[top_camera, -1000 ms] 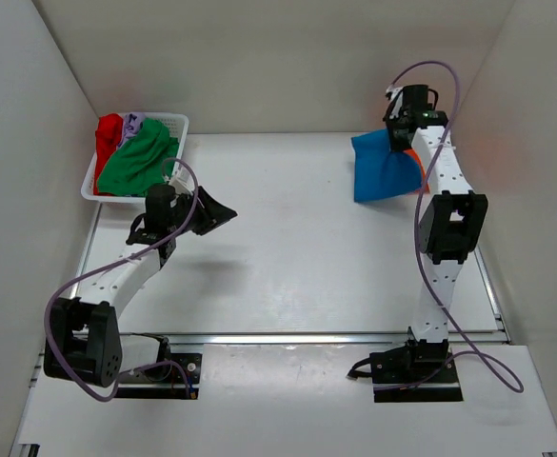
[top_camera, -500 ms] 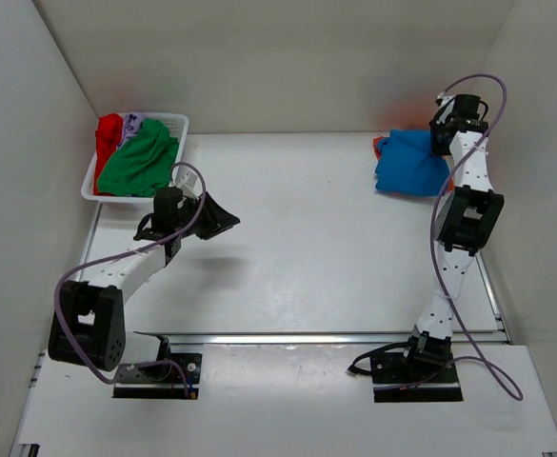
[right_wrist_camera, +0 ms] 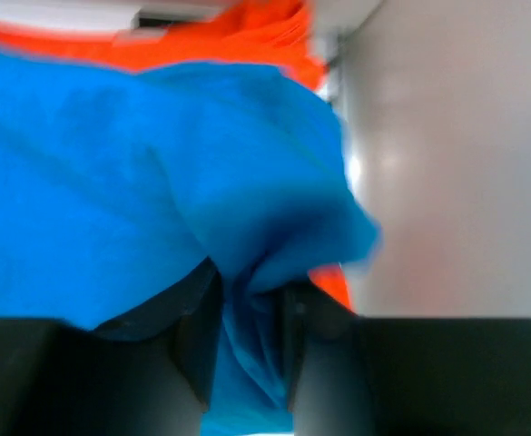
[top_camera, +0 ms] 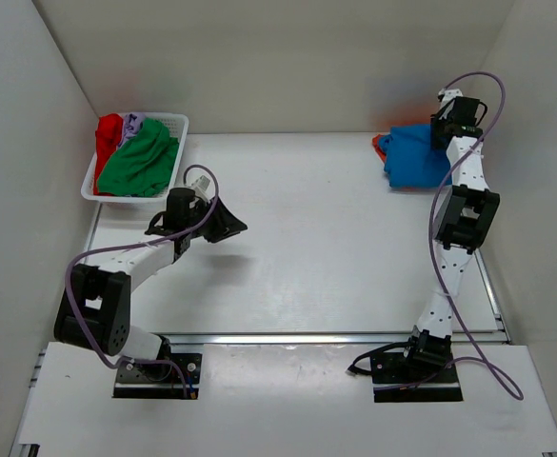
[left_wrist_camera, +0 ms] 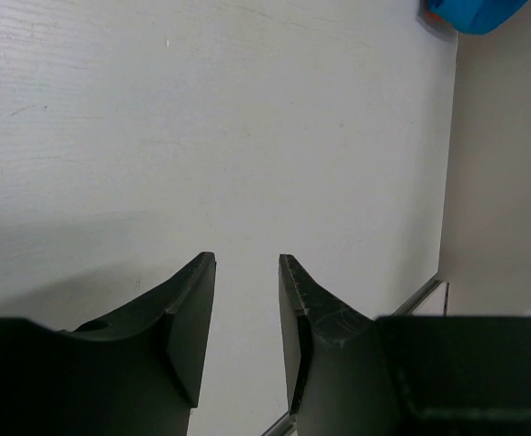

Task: Fold and stack the t-shirts
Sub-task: Put the neatly folded tshirt into the corner of the board with the right arm

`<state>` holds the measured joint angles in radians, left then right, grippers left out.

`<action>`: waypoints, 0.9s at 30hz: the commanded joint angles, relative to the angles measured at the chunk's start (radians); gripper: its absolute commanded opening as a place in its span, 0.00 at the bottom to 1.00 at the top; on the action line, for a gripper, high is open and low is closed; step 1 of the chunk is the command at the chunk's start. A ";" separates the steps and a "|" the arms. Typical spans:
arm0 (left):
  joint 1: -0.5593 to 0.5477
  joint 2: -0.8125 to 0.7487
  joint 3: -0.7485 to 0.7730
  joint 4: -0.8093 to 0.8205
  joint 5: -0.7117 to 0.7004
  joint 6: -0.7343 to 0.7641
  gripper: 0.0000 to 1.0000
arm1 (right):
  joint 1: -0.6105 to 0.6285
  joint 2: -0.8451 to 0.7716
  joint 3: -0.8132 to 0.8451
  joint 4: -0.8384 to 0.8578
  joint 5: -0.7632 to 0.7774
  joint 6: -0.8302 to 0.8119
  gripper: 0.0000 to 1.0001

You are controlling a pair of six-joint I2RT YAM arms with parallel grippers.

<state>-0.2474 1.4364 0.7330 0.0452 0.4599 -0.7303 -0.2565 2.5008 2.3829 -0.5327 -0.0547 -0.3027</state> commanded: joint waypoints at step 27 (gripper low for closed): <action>-0.107 -0.435 -0.064 -0.232 0.066 0.120 0.99 | 0.459 -1.126 -1.185 0.188 0.291 0.201 0.99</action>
<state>-0.3382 1.0790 0.6971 -0.1955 0.5262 -0.6094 0.1761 1.4055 1.2053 -0.3046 0.2214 -0.1303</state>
